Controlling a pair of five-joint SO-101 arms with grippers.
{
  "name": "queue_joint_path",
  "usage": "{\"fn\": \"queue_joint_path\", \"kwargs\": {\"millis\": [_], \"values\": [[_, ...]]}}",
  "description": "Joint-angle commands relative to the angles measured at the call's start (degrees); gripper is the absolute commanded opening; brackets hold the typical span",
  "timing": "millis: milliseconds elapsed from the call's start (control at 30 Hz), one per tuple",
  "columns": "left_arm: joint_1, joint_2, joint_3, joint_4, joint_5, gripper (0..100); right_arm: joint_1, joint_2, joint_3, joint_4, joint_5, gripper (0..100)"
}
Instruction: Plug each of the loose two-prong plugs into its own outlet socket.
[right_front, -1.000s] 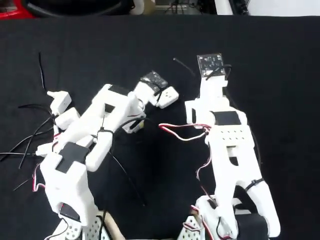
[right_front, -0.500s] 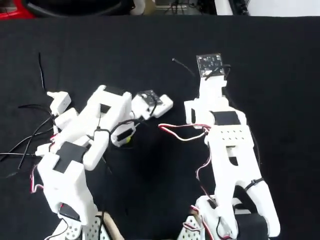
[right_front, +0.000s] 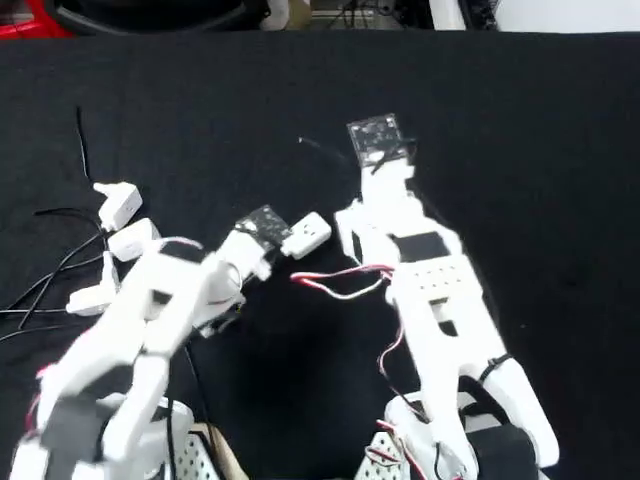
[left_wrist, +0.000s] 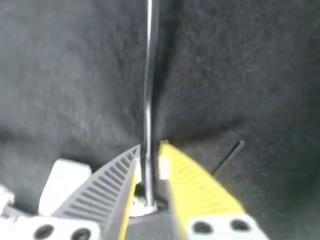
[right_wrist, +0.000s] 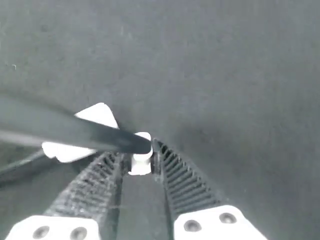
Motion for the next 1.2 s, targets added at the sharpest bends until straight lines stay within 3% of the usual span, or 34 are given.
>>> {"fn": "queue_joint_path", "kwargs": {"millis": [0,100,233,333,633,900,1167], "values": [[-0.9,-9.4,3.3,-1.2,5.0,25,-2.5,0.0,2.9,-10.1,0.3,1.2],[-0.9,-13.6,6.3,-1.1,5.3,32,-6.8,0.0,8.7,-18.9,0.3,1.2],[-1.0,-19.2,8.9,-1.1,5.5,28,-10.7,0.0,16.2,-33.1,0.4,1.2],[-3.6,-23.8,10.9,-1.1,5.5,27,-11.4,0.0,18.9,-38.3,0.4,1.2],[-9.3,-39.5,19.9,-1.0,5.4,27,-10.4,0.0,17.2,-34.4,0.4,1.2],[-15.4,-54.2,27.0,-1.0,5.1,27,-9.2,9.6,2.9,-15.6,0.6,1.2],[-15.6,-64.9,32.7,-0.9,5.1,27,-5.8,17.8,-3.2,-14.8,0.7,1.2]]}}
